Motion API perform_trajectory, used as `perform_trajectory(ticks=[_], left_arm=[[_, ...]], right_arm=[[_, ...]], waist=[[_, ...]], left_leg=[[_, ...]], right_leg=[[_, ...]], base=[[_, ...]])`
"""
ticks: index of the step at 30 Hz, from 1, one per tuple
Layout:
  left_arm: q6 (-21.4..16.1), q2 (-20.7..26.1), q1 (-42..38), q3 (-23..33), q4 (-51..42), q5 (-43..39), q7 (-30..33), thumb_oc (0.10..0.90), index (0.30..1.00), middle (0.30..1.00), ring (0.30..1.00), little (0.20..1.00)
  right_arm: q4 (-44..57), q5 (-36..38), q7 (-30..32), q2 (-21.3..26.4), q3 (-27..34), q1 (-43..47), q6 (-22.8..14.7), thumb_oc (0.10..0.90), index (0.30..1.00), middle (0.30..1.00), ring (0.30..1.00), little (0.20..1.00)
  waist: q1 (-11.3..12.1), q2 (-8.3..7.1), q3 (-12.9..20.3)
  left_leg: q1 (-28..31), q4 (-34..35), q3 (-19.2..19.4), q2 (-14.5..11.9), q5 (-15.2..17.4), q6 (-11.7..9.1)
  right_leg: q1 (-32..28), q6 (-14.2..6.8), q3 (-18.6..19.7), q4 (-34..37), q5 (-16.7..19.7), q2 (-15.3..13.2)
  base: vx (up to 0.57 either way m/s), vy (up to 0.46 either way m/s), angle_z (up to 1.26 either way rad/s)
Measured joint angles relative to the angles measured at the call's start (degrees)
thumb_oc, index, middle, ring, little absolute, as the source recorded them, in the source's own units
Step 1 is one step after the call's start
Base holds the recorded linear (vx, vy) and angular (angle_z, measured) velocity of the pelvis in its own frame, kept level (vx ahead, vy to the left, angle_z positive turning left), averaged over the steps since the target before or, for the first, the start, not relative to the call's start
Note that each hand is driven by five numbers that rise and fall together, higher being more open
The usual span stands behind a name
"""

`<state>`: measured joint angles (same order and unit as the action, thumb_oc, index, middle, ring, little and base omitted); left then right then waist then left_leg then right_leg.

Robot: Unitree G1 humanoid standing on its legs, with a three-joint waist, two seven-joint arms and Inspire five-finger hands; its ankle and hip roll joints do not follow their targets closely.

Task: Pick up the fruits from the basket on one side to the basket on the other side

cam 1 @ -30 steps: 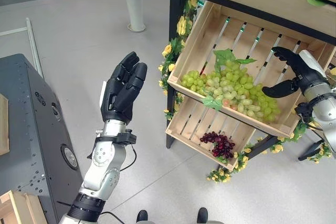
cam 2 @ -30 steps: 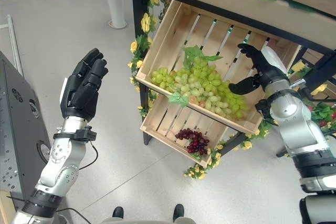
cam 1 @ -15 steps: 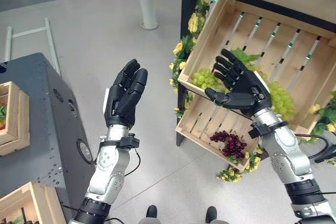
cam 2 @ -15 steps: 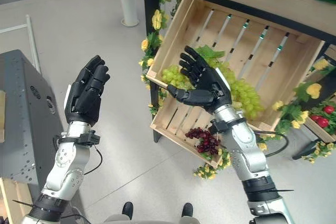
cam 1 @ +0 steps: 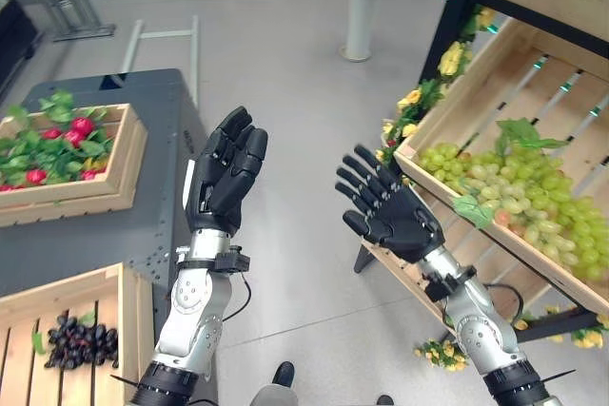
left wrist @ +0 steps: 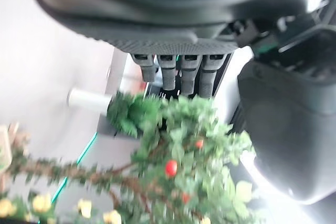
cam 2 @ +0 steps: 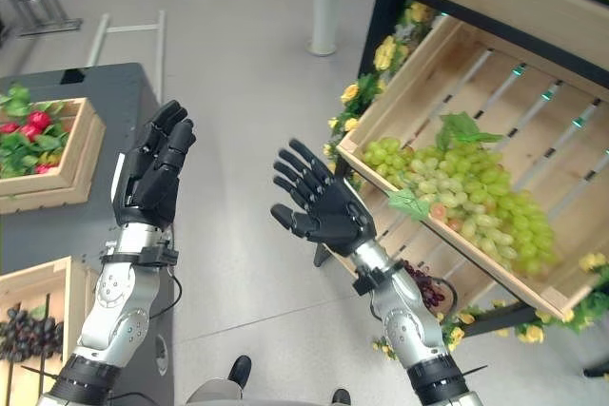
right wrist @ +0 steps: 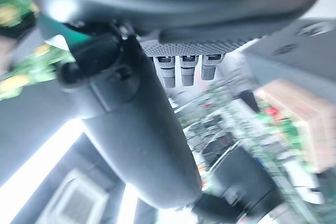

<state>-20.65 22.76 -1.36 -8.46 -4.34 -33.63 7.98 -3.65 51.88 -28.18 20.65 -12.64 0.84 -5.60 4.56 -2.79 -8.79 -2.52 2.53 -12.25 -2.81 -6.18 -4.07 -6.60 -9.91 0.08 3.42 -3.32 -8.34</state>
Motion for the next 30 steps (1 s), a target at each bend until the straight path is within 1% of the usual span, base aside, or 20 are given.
perform_trajectory(ticks=[1, 3, 7, 12, 15, 16, 17, 18, 19, 20, 21, 22, 23, 24, 25, 26, 27, 28, 29, 30], left_arm=[[0.06, -0.27, 0.27, -0.53, 1.15, 0.16, -0.43, 0.800, 0.900, 0.900, 0.900, 0.900], [0.04, 0.16, 1.58, -0.54, 1.26, 0.19, -0.53, 0.800, 0.900, 0.900, 0.900, 0.900], [-0.28, 0.02, 3.49, -0.43, 1.68, 0.22, 1.38, 0.800, 0.900, 0.900, 0.900, 0.900], [-0.40, -2.18, 3.45, -1.16, 1.70, 0.38, 2.45, 0.800, 0.900, 0.900, 0.900, 0.900], [-0.75, -3.07, 3.39, -2.09, 2.44, 1.80, 2.34, 0.800, 0.900, 0.900, 0.900, 0.900], [-0.86, -3.40, 3.44, -2.08, 2.42, 1.86, 2.34, 0.800, 0.900, 0.900, 0.900, 0.900], [-1.10, -3.25, 3.50, -1.78, 2.38, 1.86, 2.32, 0.800, 0.900, 0.900, 0.900, 0.900], [-1.23, -2.98, 3.41, -1.28, 2.36, 1.86, 2.33, 0.800, 0.900, 0.900, 0.900, 0.900], [-1.34, -2.34, 3.18, -0.55, 2.54, 1.83, 2.41, 0.800, 0.900, 0.900, 0.900, 0.900], [-1.38, -1.60, 3.28, -0.41, 2.58, 1.83, 2.51, 0.800, 0.900, 0.900, 0.900, 0.900], [-1.41, -1.34, 3.41, -0.23, 2.58, 1.84, 2.53, 0.800, 0.900, 0.900, 0.900, 0.900], [-1.65, -1.46, 3.41, -0.05, 2.55, 1.84, 2.74, 0.800, 0.900, 0.900, 0.900, 0.900], [-1.79, -1.56, 3.42, -0.03, 2.43, 1.85, 2.76, 0.800, 0.900, 0.900, 0.900, 0.900], [-1.80, -1.72, 3.59, -0.10, 1.98, 1.84, 2.67, 0.800, 0.900, 0.900, 0.900, 0.900], [-1.85, -1.78, 2.97, -0.16, 1.80, 1.84, 2.22, 0.800, 0.900, 0.900, 0.900, 0.900], [-1.84, -1.97, 2.35, -0.20, 1.83, 1.80, 1.63, 0.800, 0.900, 0.900, 0.900, 0.900], [-1.83, -2.41, 1.19, -0.58, 2.26, 1.53, 1.03, 0.800, 0.900, 0.900, 0.900, 0.900], [-2.20, -2.17, 1.05, -0.75, 1.91, 1.27, 0.85, 0.800, 0.900, 0.900, 0.900, 0.900], [-2.69, -2.28, 0.28, -1.05, 1.79, 1.29, 0.86, 0.800, 0.900, 0.900, 0.900, 0.900], [-2.70, -2.24, -0.01, -1.75, 1.74, 1.35, 0.97, 0.800, 0.900, 0.900, 0.900, 0.900]], right_arm=[[-1.56, -0.34, 0.02, 0.52, -0.04, -1.31, -0.07, 0.800, 0.900, 0.900, 0.900, 0.900], [-3.17, -0.99, 0.03, 1.21, -0.87, -2.25, 0.11, 0.800, 0.900, 0.900, 0.900, 0.900], [-4.01, -1.98, 0.09, 1.82, -1.89, -3.26, 0.42, 0.800, 0.900, 0.900, 0.900, 0.900], [-3.38, -2.03, 4.38, 3.03, -1.92, -3.87, 0.41, 0.800, 0.900, 0.900, 0.900, 0.900], [-3.39, -3.69, 6.88, 3.22, -2.23, -3.83, 0.14, 0.800, 0.900, 0.900, 0.900, 0.900], [-3.38, -4.56, 7.34, 3.48, -2.41, -3.93, 0.11, 0.800, 0.900, 0.900, 0.900, 0.900], [-3.35, -4.58, 7.67, 3.44, -2.73, -3.86, 0.04, 0.800, 0.900, 0.900, 0.900, 0.900], [-3.24, -4.56, 7.92, 3.32, -3.17, -3.72, -0.09, 0.800, 0.900, 0.900, 0.900, 0.900], [-3.14, -4.53, 8.13, 3.20, -3.99, -3.63, -0.14, 0.800, 0.900, 0.900, 0.900, 0.900], [-3.09, -4.49, 8.13, 2.81, -4.05, -4.11, -0.21, 0.800, 0.900, 0.900, 0.900, 0.900], [-2.81, -4.49, 8.15, 2.51, -3.90, -4.80, -0.44, 0.800, 0.900, 0.900, 0.900, 0.900], [-2.30, -4.46, 8.14, 2.62, -3.79, -5.34, -1.21, 0.800, 0.900, 0.900, 0.900, 0.900], [-1.73, -4.33, 8.16, 2.98, -3.54, -5.82, -1.85, 0.800, 0.900, 0.900, 0.900, 0.900], [-0.86, -4.22, 8.16, 3.27, -2.86, -6.47, -2.56, 0.800, 0.900, 0.900, 0.900, 0.900], [-0.11, -4.11, 8.18, 2.83, -1.45, -6.94, -3.32, 0.800, 0.900, 0.900, 0.900, 0.900], [-0.10, -3.88, 8.22, 2.33, -0.57, -6.91, -3.92, 0.800, 0.900, 0.900, 0.900, 0.900], [-0.10, -3.68, 8.22, 2.18, 0.61, -6.47, -4.36, 0.800, 0.900, 0.900, 0.900, 0.900], [0.27, -3.69, 8.22, 2.11, 0.57, -6.22, -4.69, 0.800, 0.900, 0.900, 0.900, 0.900], [0.84, -3.68, 8.23, 1.76, 0.54, -5.86, -5.43, 0.800, 0.900, 0.900, 0.900, 0.900], [0.72, -3.67, 8.32, 1.75, 0.64, -5.80, -5.93, 0.800, 0.900, 0.900, 0.900, 0.900]], waist=[[-1.17, 0.64, -0.28], [-1.76, 1.10, -0.23], [-1.30, 3.22, 0.32], [-2.26, 5.66, 0.86], [-1.48, 7.58, 0.74], [-0.97, 8.76, 1.05], [0.62, 9.16, 1.45], [1.16, 8.31, 1.36], [1.11, 5.19, 0.69], [1.13, 2.14, 0.38], [0.99, 0.11, 0.48], [0.20, -0.42, 0.47], [-0.76, 0.24, 0.82], [-1.50, 2.24, 1.88], [-3.47, 3.23, 2.04], [-4.09, 3.76, 1.66], [-4.87, 5.52, 0.43], [-5.17, 5.73, 0.85], [-5.60, 5.63, 0.94], [-5.61, 5.33, 0.73]], left_leg=[[-0.66, -0.20, 0.04, -0.25, -0.32, 0.80], [-1.60, 0.10, -1.35, -1.10, -0.37, 0.68], [-2.10, 0.17, -2.54, -3.86, -0.26, 1.09], [-6.01, -3.05, -2.96, -3.43, -2.63, 1.00], [-9.26, -4.46, -1.68, -2.45, -5.58, 1.54], [-9.60, -3.59, -0.14, -3.12, -5.50, 2.17], [-9.77, -1.87, 1.35, -4.09, -2.41, 1.89], [-10.34, -1.64, 2.67, -3.95, 1.56, -0.41], [-11.06, -3.35, 6.66, -2.08, 7.33, -1.24], [-10.85, -6.39, 8.68, 1.44, 6.08, 0.33], [-9.70, -9.08, 10.69, 3.96, 6.43, 0.93], [-7.29, -10.88, 12.37, 5.37, 6.92, 1.70], [-4.32, -11.26, 13.05, 5.26, 6.80, 3.06], [-1.03, -9.80, 13.59, 4.19, 4.08, 6.81], [0.37, -5.82, 15.84, 3.61, 3.20, 7.88], [1.62, -3.44, 16.98, 3.60, 2.05, 9.64], [3.19, -0.54, 18.06, 2.40, 0.22, 11.97], [3.23, 1.78, 18.08, 2.53, -1.16, 10.60], [3.00, 2.60, 18.63, 2.64, 0.16, 8.97], [3.03, 2.57, 19.45, 2.38, 0.93, 8.87]], right_leg=[[0.37, 0.98, 1.29, -1.56, -1.85, 0.96], [0.59, 1.11, 2.98, -1.94, -3.39, 2.53], [0.42, 2.52, 2.12, -2.50, -3.37, 5.97], [-0.09, 4.29, 0.44, -1.96, -4.24, 8.12], [0.15, 6.49, -3.78, -3.72, -5.77, 9.98], [0.96, 7.69, -5.87, -6.07, -7.31, 10.69], [2.77, 8.71, -6.83, -9.75, -9.01, 11.75], [3.90, 9.50, -6.75, -11.16, -9.86, 10.82], [4.03, 9.64, -9.36, -11.22, -9.84, 7.74], [3.39, 9.17, -11.02, -11.01, -9.52, 4.52], [2.67, 8.65, -12.14, -10.22, -9.17, 2.21], [1.27, 8.52, -12.26, -9.61, -9.10, 1.22], [0.09, 8.41, -12.43, -9.35, -9.13, 1.68], [-0.42, 8.35, -12.45, -9.45, -9.17, 3.02], [-1.21, 8.27, -13.51, -9.60, -9.22, 3.70], [-0.52, 7.98, -13.54, -11.76, -9.40, 3.87], [3.23, 7.73, -13.43, -18.79, -10.76, 4.28], [4.27, 7.69, -12.74, -13.21, -9.95, 4.11], [3.50, 5.94, -14.61, -8.68, -5.44, 3.28], [2.90, 5.90, -15.54, -7.85, -5.20, 3.43]], base=[[-0.02, -0.291, 1.33], [-0.02, -0.450, 0.82], [-0.03, -0.406, 0.22], [-0.11, -0.310, 0.55], [-0.10, -0.112, 1.19], [-0.09, -0.044, 1.06], [-0.09, -0.031, 0.95], [-0.06, 0.012, 0.92], [-0.03, 0.056, 1.12], [0.00, 0.092, 1.24], [0.03, 0.111, 1.11], [0.05, 0.119, 1.09], [0.05, 0.149, 1.11], [0.05, 0.186, 1.28], [0.03, 0.172, 1.23], [0.03, 0.210, 1.30], [0.05, 0.334, 1.13], [0.05, 0.362, 1.22], [0.05, 0.331, 1.05], [0.05, 0.240, 0.68]])
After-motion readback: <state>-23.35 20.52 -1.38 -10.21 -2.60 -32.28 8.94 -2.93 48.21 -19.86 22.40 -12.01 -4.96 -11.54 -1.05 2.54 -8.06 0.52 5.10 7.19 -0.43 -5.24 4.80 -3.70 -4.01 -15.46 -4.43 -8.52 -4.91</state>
